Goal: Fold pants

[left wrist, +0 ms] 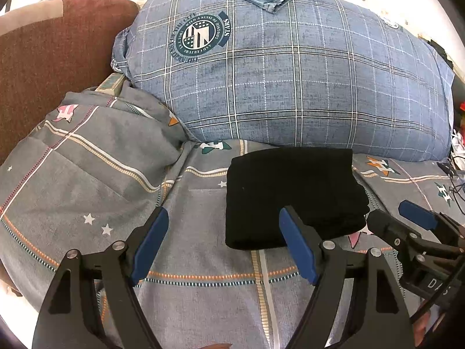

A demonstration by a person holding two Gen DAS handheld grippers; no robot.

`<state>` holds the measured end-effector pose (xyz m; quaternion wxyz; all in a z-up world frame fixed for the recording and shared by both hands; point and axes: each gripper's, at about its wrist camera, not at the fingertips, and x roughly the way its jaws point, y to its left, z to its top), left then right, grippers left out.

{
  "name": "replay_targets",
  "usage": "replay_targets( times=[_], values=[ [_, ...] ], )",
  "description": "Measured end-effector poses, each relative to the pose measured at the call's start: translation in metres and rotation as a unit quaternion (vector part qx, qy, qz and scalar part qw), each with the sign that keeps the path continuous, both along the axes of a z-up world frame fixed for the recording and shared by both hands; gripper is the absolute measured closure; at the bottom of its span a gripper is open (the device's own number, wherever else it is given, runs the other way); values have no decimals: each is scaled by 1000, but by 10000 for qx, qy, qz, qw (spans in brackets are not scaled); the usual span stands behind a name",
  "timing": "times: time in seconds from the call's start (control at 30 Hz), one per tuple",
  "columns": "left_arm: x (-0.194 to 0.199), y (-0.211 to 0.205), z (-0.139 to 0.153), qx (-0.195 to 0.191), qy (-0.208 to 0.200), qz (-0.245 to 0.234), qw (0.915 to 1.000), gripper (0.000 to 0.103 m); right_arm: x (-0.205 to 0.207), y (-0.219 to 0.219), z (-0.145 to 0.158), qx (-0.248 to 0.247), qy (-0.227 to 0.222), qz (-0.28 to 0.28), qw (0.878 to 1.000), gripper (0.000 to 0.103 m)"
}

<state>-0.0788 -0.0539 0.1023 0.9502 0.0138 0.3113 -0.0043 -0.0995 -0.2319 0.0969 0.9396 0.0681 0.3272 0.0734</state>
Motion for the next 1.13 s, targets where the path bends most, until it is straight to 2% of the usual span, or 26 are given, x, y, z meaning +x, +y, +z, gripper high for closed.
replay_targets(
  times=[0.87,1.13],
  values=[
    [-2,-8,-7,-20,67,-12,10000,24,2,-2,-8,39,130,-26,9999,21],
    [-7,-13,-7,2,-42,-94,9999,24,0,-3,-9,41,140,-35,9999,21]
  ],
)
